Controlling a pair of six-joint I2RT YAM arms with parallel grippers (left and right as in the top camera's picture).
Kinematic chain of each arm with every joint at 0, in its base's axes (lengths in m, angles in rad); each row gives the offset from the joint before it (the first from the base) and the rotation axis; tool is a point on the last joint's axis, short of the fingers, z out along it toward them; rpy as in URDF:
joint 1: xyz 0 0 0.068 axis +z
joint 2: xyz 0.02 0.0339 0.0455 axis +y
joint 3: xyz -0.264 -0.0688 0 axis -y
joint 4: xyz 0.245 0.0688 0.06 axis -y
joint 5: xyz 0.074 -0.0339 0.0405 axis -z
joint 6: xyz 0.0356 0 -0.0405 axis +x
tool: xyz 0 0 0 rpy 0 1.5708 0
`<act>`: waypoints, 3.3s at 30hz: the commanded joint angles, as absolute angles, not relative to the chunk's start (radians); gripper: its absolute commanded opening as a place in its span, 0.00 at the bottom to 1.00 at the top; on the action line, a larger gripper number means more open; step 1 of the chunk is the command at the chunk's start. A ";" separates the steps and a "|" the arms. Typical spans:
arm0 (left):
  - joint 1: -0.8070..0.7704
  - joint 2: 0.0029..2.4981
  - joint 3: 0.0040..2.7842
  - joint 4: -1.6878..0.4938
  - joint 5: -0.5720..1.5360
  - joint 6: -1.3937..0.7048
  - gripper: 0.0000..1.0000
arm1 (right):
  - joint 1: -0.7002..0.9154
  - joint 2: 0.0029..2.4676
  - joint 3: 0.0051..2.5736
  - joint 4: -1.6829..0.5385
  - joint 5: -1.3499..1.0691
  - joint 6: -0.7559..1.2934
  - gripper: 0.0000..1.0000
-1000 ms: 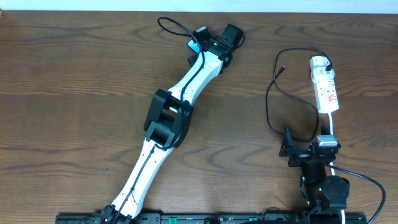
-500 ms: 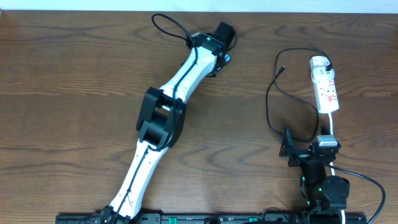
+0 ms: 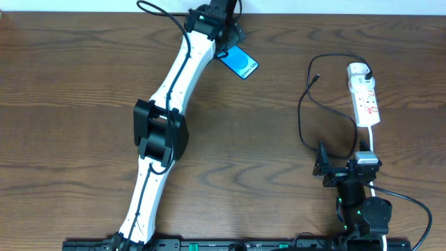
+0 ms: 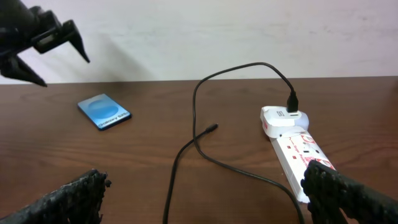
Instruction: Plug charger to phone and switch on socket
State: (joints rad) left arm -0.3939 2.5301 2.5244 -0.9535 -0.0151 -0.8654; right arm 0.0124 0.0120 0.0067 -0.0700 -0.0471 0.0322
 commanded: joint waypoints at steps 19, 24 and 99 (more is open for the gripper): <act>-0.505 2.615 2.522 -0.646 -0.082 -0.468 0.97 | 0.007 0.007 0.006 -0.075 -0.036 0.017 0.99; -0.505 2.656 2.522 -0.641 -0.083 -0.418 0.69 | 0.007 0.007 0.006 -0.075 -0.036 0.017 0.99; -0.403 2.565 2.456 -0.836 -0.248 -0.616 0.98 | 0.007 0.007 0.006 -0.075 -0.036 0.017 0.99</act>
